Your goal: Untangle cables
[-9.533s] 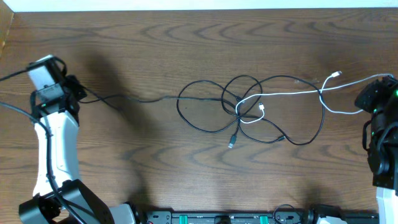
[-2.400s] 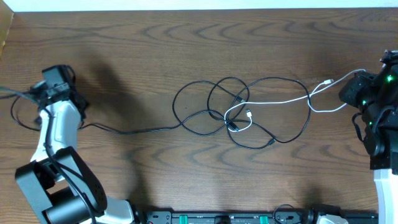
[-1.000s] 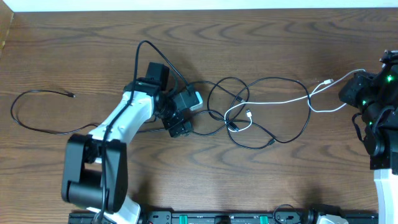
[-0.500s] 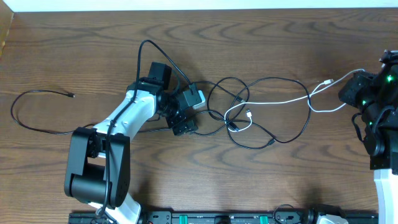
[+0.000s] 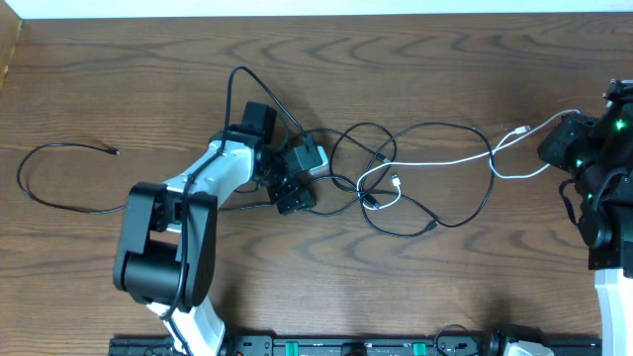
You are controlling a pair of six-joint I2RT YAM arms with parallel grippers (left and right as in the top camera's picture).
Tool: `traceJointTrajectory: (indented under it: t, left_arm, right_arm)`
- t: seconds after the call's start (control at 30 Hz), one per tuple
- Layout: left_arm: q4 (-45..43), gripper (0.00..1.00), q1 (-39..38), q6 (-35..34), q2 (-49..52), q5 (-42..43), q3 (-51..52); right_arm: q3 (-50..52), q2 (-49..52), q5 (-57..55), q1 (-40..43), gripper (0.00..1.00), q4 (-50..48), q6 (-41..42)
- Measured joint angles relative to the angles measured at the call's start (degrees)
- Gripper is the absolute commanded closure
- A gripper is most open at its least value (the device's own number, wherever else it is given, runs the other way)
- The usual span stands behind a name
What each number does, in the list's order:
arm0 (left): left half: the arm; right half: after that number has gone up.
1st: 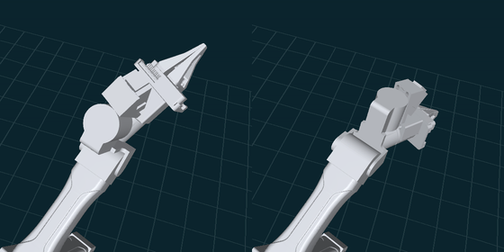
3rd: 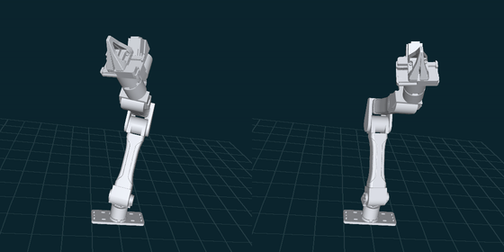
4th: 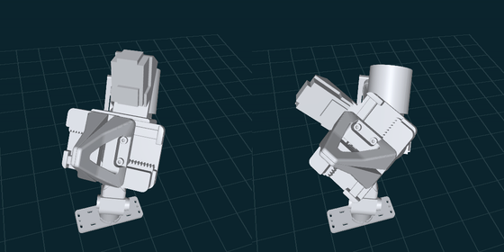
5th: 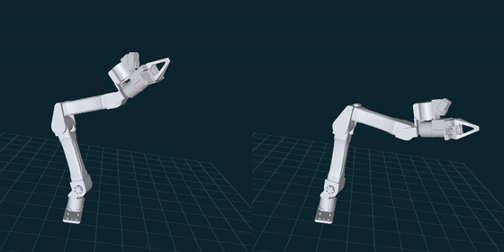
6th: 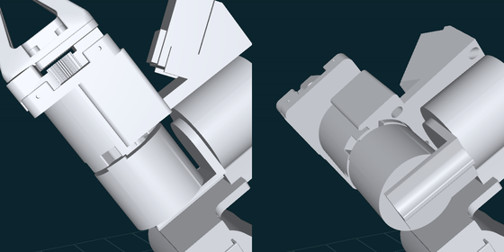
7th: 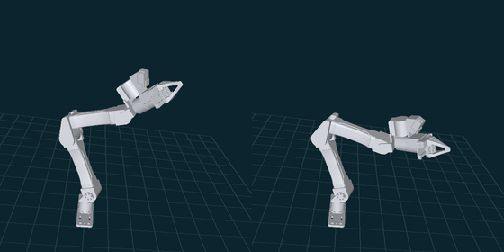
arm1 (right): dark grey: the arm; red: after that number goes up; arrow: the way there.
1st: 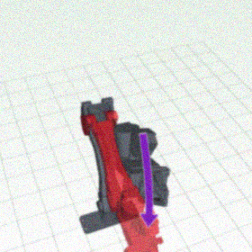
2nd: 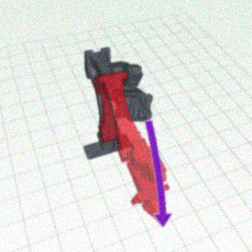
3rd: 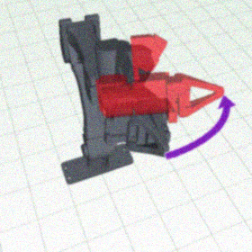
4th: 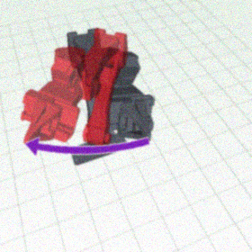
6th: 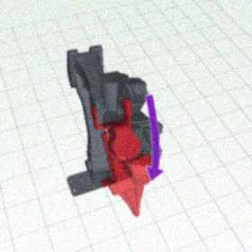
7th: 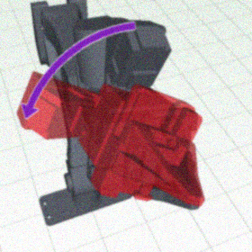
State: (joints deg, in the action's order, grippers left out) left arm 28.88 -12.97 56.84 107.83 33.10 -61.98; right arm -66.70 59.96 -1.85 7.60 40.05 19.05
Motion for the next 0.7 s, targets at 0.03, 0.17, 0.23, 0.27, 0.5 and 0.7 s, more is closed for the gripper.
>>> traceJointTrajectory:
  t: [0.03,0.17,0.23,0.27,0.5,0.7]
  left_arm:
    - [-0.61,0.07,0.0,-0.02,0.07,0.0,0.0]
    - [-0.9,0.13,0.0,0.0,0.07,0.0,0.0]
    - [-0.9,0.15,0.0,0.13,0.07,0.02,0.0]
    - [-0.87,0.18,0.0,0.07,0.07,0.02,0.0]
    - [-0.87,0.32,0.0,0.04,0.07,0.0,0.0]
    - [-0.92,0.34,0.0,0.17,0.2,0.02,0.0]
  right_arm:
    - [0.0,0.0,0.0,0.0,0.99,0.02,0.0]
    - [0.0,0.0,0.0,0.0,0.99,0.02,0.0]
    - [0.0,0.0,0.0,0.0,0.99,0.02,0.0]
    - [0.0,0.0,0.02,0.0,0.99,0.02,0.0]
    - [0.0,0.0,0.2,0.0,0.99,0.02,0.0]
    - [0.0,0.0,0.22,0.0,0.99,0.02,0.02]
